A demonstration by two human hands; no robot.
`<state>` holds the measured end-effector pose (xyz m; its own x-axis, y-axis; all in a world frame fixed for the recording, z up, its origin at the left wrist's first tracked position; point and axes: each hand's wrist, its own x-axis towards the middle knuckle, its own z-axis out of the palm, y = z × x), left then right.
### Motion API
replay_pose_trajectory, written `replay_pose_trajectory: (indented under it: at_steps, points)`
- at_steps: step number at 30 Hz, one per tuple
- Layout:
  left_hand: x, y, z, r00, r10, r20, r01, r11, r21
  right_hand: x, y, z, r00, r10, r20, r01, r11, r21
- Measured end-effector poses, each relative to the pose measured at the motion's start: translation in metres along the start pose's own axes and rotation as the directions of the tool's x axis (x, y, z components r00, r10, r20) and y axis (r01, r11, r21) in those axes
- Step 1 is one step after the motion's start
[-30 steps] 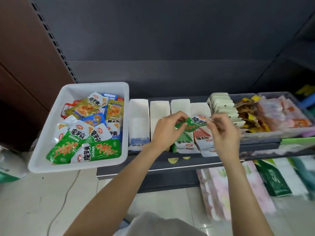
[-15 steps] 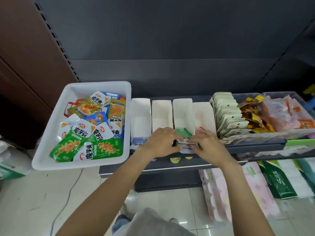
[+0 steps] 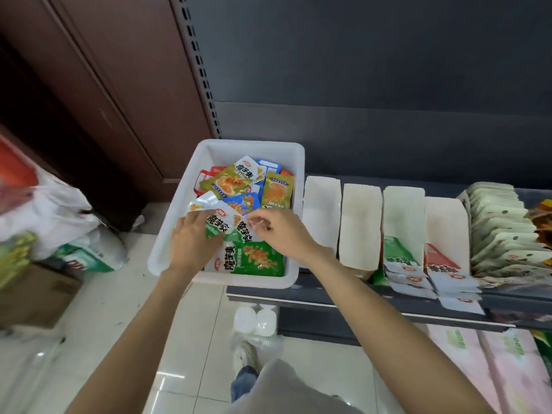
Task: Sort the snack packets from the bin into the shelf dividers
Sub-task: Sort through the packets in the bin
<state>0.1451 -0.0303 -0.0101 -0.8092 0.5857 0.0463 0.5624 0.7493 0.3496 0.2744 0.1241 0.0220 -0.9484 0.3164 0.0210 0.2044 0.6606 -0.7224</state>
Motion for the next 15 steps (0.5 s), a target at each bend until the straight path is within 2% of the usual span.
replay_pose_trajectory:
  at_steps: [3, 6, 8, 10, 12, 13, 15]
  points:
    - [0.008, -0.012, -0.007, 0.988, -0.09, 0.129, 0.087, 0.996, 0.028, 0.043, -0.006, 0.037, 0.994, 0.1, 0.052, -0.095, 0.991, -0.097]
    - [0.015, -0.017, -0.01, 0.982, -0.077, 0.172, 0.072, 0.997, 0.035, 0.067, -0.004, 0.061, 0.977, 0.201, 0.067, -0.187, 0.966, -0.181]
    - [0.02, -0.02, -0.014, 0.98, -0.05, 0.191, 0.043, 0.998, 0.043, 0.074, -0.002, 0.067, 0.974, 0.225, 0.028, -0.22, 0.966, -0.138]
    - [0.024, -0.02, -0.021, 0.981, -0.03, 0.191, 0.019, 0.998, 0.055, 0.074, -0.003, 0.062, 0.967, 0.254, -0.033, -0.253, 0.967, 0.032]
    - [0.025, -0.015, -0.031, 0.986, -0.007, 0.165, 0.0, 0.999, 0.042, 0.069, -0.007, 0.048, 0.945, 0.327, -0.02, -0.305, 0.899, 0.315]
    - [0.026, -0.012, -0.035, 0.987, 0.025, 0.161, -0.022, 1.0, -0.021, 0.064, -0.009, 0.039, 0.935, 0.356, 0.002, -0.32, 0.839, 0.441]
    - [0.028, -0.005, -0.045, 0.975, 0.1, 0.199, -0.044, 0.962, -0.269, 0.051, -0.013, 0.019, 0.916, 0.399, 0.033, -0.325, 0.694, 0.642]
